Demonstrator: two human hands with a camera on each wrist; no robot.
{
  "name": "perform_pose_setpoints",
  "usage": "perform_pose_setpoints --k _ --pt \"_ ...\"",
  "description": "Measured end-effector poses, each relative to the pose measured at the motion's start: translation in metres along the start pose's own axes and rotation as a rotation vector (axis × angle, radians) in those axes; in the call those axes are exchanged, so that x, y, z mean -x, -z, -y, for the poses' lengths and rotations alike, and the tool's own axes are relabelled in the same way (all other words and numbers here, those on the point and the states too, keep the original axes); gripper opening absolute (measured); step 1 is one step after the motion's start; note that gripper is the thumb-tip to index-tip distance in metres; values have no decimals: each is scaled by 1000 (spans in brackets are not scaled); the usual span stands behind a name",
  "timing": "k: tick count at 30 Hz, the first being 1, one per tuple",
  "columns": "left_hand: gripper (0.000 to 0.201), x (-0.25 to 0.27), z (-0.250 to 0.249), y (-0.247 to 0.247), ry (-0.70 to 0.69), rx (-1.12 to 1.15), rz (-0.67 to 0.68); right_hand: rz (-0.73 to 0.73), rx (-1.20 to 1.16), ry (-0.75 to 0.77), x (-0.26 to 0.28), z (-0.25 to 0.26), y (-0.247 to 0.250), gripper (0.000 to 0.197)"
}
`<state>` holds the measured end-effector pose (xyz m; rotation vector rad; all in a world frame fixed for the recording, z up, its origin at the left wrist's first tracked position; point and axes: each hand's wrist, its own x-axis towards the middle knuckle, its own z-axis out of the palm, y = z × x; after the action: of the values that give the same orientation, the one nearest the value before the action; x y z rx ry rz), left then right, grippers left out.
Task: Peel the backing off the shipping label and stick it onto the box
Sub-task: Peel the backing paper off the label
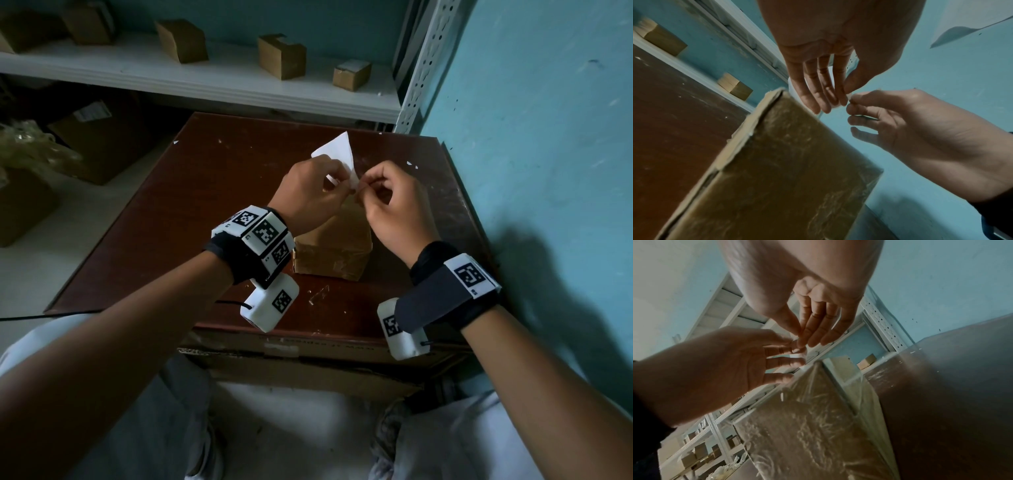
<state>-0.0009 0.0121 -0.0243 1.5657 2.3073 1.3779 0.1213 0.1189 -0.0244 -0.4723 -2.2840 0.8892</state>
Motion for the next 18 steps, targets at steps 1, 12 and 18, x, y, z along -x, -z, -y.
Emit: perform_pose_setpoints --k 1,12,18 --pt "12 0 -1 0 13 19 4 8 -8 3 0 1 -1 5" --pt "17 2 -13 4 10 165 63 1 -64 104 2 9 2 4" --pt "17 4 -13 4 3 181 83 31 -133 43 2 12 3 11"
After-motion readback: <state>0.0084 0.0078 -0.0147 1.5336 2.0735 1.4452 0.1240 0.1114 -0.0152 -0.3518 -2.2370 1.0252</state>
